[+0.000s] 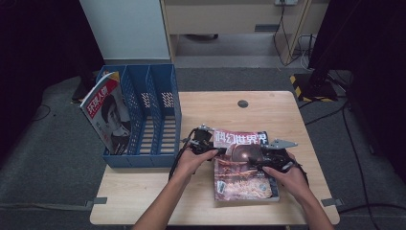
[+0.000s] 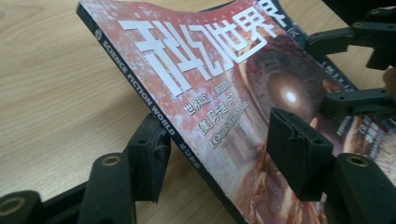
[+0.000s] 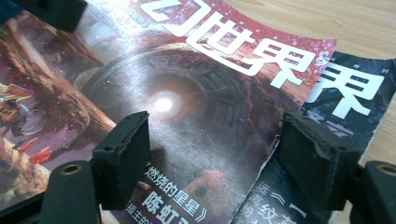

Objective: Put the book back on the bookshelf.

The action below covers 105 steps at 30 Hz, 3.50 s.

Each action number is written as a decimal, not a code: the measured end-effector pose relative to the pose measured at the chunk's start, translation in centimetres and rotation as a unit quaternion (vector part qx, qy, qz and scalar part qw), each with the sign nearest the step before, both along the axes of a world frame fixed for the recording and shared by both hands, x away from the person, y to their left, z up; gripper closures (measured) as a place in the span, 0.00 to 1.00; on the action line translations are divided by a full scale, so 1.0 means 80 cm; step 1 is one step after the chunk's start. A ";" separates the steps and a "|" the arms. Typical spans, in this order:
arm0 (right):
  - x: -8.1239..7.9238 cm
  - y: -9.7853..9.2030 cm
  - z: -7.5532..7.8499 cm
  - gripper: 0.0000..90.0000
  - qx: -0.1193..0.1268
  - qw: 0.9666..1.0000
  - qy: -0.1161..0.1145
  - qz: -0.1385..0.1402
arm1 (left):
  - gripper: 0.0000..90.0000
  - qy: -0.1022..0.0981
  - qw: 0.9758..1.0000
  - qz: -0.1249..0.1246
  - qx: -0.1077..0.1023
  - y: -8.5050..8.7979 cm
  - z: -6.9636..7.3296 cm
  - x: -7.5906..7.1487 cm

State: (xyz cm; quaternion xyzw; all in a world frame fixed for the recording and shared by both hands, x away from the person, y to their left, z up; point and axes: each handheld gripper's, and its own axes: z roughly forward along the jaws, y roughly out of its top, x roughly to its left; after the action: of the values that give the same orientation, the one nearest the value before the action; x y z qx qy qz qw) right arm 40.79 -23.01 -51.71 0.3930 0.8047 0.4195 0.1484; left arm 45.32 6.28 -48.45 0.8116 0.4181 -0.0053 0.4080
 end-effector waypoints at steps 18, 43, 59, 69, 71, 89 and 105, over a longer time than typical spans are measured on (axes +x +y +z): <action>-0.001 0.007 -0.002 0.37 0.015 1.000 -0.004 0.017 | 0.46 0.035 0.999 -0.024 -0.013 -0.025 0.010 0.022; -0.005 0.012 0.000 0.38 0.003 1.000 -0.011 0.024 | 0.47 0.049 0.998 -0.012 -0.022 -0.038 0.002 0.034; -0.007 0.013 0.001 0.38 -0.007 0.999 -0.023 0.028 | 0.57 0.057 0.998 -0.023 -0.009 -0.041 0.003 0.039; -0.008 0.014 0.001 0.40 -0.013 0.999 -0.031 0.030 | 0.58 0.065 0.998 -0.017 -0.011 -0.041 0.002 0.045; -0.008 0.013 0.001 0.40 -0.012 0.999 -0.031 0.030 | 0.59 0.068 0.998 -0.017 -0.008 -0.042 0.002 0.045; -0.011 0.012 -0.001 0.34 0.004 1.000 -0.024 0.010 | 0.85 0.060 0.997 -0.019 -0.033 -0.036 0.016 0.038; -0.019 0.006 0.001 0.17 0.021 1.000 0.009 -0.007 | 0.88 0.018 0.998 -0.035 -0.047 -0.040 0.044 0.020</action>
State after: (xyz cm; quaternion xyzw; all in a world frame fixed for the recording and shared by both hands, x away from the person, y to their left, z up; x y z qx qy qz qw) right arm 39.29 -22.52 -51.61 0.4054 0.7941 0.4319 0.1362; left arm 46.89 3.11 -44.97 0.8052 0.3961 -0.0543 0.4379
